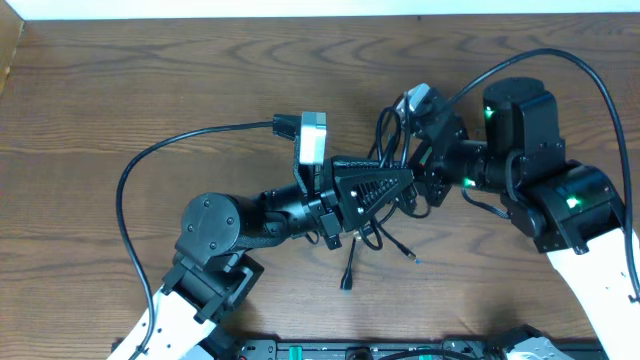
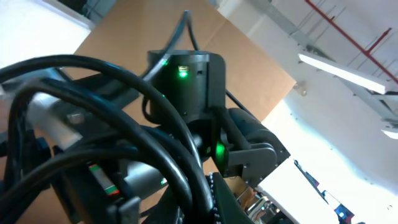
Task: Untangle cables
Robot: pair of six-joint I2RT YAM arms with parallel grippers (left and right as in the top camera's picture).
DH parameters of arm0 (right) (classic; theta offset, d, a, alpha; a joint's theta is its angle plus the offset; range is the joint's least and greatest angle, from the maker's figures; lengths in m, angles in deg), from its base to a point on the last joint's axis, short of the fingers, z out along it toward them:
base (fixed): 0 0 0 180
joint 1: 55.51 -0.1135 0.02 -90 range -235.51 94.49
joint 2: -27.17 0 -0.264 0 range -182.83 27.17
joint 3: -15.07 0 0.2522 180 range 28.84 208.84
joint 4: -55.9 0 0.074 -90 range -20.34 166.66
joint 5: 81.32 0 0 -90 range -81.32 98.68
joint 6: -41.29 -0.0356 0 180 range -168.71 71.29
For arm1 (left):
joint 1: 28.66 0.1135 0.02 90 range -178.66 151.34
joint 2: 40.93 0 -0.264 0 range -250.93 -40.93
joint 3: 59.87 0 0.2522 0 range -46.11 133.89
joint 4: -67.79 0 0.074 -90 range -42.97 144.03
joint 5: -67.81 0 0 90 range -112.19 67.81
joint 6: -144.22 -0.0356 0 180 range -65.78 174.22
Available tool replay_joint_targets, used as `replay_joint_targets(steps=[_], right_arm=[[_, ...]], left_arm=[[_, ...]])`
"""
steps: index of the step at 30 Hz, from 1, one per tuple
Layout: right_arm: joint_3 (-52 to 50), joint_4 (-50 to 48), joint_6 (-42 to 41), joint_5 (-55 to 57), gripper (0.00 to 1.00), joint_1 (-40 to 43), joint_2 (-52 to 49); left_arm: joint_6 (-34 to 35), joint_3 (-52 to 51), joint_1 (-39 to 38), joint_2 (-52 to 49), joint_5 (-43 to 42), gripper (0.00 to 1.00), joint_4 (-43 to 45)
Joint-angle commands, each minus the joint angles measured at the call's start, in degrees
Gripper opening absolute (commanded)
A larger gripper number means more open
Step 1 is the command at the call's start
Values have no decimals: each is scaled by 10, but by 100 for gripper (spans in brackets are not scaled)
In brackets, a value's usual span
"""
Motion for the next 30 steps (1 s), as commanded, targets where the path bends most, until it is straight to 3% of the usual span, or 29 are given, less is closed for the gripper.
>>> replay_joint_targets(steps=[1,30], right_arm=[[-9,28,-3,117,99,1,-27],[-10,191,-4,266,99,46,-34]], left_arm=[[10,23,1,21,-21,8,58],[224,23,235,42,-24,7,241]])
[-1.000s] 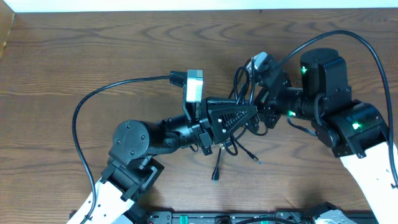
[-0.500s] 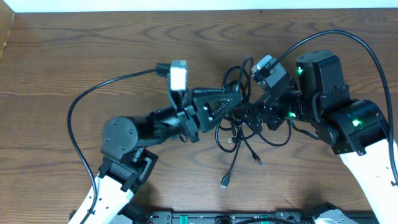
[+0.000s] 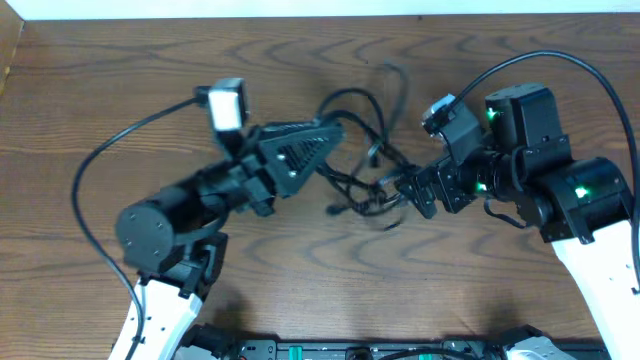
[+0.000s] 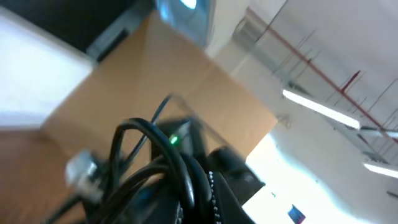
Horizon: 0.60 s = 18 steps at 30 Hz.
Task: Untangle cables
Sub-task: 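Pull the bundle apart, left gripper moving up-left from the right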
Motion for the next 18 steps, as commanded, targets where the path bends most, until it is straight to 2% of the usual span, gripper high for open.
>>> replay_joint_targets(steps=[1,18], right_arm=[[-29,27,28,133,99,15,-21],[-29,45,26,163,99,26,-21]], left_arm=[[25,49,33,41,78,8,41],[36,49,107,41,77,8,29]])
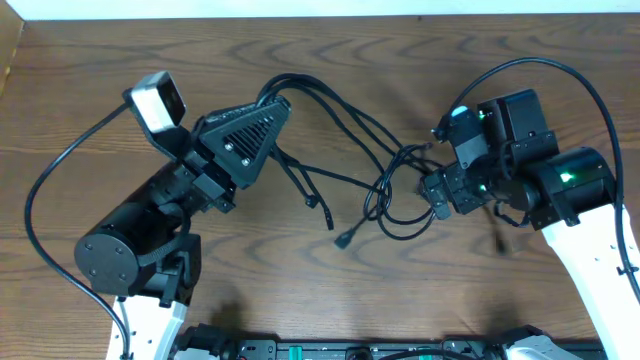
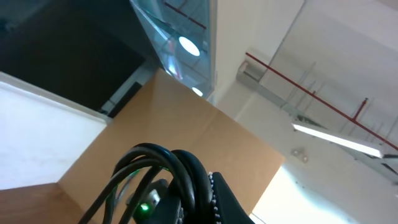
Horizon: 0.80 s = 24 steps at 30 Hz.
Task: Untangle cables
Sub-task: 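Pull the bundle apart, left gripper moving up-left from the right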
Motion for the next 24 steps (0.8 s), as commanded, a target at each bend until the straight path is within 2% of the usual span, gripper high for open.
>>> replay_joint_targets(steps=[1,7,14,24], right_arm=[[-6,10,14,49,99,12,1],[-6,18,10,72,99,12,1],[-6,43,-76,199,99,13,1],[-6,45,-75,199,99,13,1]], left_arm=[[-3,32,20,11,47,8,7],[-6,32,46,9,48,8,-3],[14,32,101,4,48,8,-3],[18,32,187,-6,39,8,-3]])
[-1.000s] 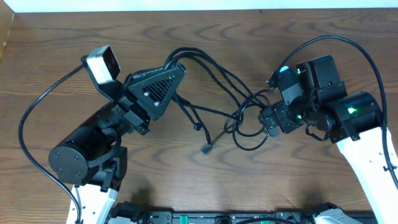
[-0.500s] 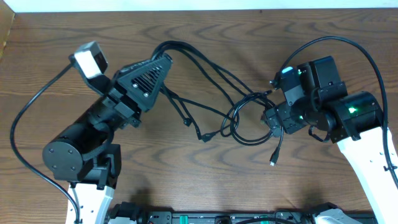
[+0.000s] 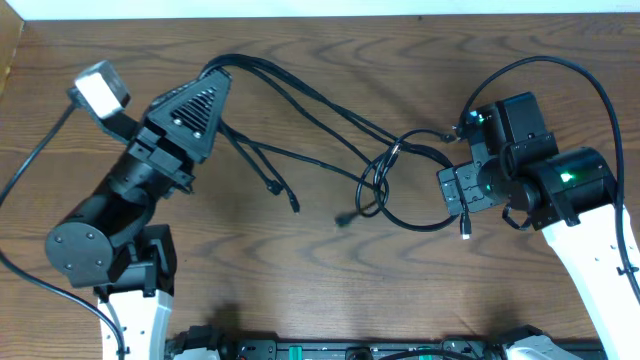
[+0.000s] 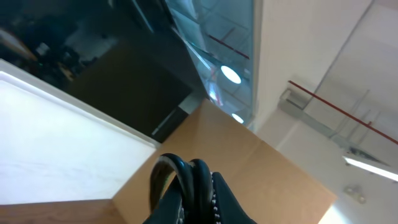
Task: Untangle cables
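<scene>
Several black cables point(image 3: 320, 105) stretch across the wooden table point(image 3: 300, 290) from upper left to a looped knot point(image 3: 385, 185) right of centre. My left gripper point(image 3: 212, 72) is shut on their left-hand bundle; in the left wrist view the cables point(image 4: 186, 177) sit pinched between its fingers point(image 4: 224, 202). My right gripper point(image 3: 452, 190) is at the right of the knot, shut on the cables there, with a loop curving under it. Loose plug ends point(image 3: 294, 205) hang off the strands mid-table, and another plug point(image 3: 465, 232) lies below the right gripper.
The left arm's own feed cable point(image 3: 30, 170) curves down the left side. The right arm's feed cable point(image 3: 600, 100) arcs over the right side. The table's far edge point(image 3: 320, 14) runs just above the stretched strands.
My left gripper has moved further left and toward the far edge with its bundle, drawing the strands longer and straighter. The right gripper has stayed about where it was.
Both grippers were close together at the table's centre on a tight clump of cables. Then the left gripper was left of centre, later further left, with the right gripper holding the other side. The clump has spread into long strands with one small knot left.
</scene>
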Robot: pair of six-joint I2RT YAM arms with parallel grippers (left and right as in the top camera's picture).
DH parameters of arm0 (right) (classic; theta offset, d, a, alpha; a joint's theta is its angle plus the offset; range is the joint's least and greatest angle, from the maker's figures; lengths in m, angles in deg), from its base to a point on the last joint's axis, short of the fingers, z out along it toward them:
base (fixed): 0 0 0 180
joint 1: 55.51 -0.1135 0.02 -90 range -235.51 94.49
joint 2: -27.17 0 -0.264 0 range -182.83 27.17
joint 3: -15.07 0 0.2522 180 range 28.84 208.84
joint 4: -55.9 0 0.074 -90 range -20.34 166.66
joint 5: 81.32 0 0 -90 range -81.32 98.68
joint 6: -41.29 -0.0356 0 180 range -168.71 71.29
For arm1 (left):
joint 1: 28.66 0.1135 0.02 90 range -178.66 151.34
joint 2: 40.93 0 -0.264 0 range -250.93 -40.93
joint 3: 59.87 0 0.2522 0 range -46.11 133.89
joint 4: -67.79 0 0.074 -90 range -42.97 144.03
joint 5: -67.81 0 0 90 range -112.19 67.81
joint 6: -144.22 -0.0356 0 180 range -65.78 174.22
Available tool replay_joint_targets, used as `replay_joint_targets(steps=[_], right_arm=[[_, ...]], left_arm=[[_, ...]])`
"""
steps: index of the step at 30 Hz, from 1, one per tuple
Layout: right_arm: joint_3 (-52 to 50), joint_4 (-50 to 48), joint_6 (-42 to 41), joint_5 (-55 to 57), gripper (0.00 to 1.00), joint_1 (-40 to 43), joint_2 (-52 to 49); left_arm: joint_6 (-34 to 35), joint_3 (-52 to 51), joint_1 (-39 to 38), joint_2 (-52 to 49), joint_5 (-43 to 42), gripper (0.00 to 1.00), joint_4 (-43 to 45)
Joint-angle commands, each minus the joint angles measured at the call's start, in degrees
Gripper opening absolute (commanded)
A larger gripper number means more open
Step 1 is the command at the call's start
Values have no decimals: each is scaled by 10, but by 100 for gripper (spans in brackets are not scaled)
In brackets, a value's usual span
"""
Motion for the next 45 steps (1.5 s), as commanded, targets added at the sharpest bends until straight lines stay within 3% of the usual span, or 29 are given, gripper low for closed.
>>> replay_joint_targets(steps=[1,10,34,45], right_arm=[[-6,13,-1,66,99,13,1],[-6,13,-3,63,99,33,1],[-6,13,-3,63,99,48,1],[-6,8,3,37,99,53,1]], left_arm=[[3,32,43,-1,59,8,14],[37,32,122,-26,54,7,14],[37,32,218,-78,52,8,14],[39,32,246,-79,-9,8,14]])
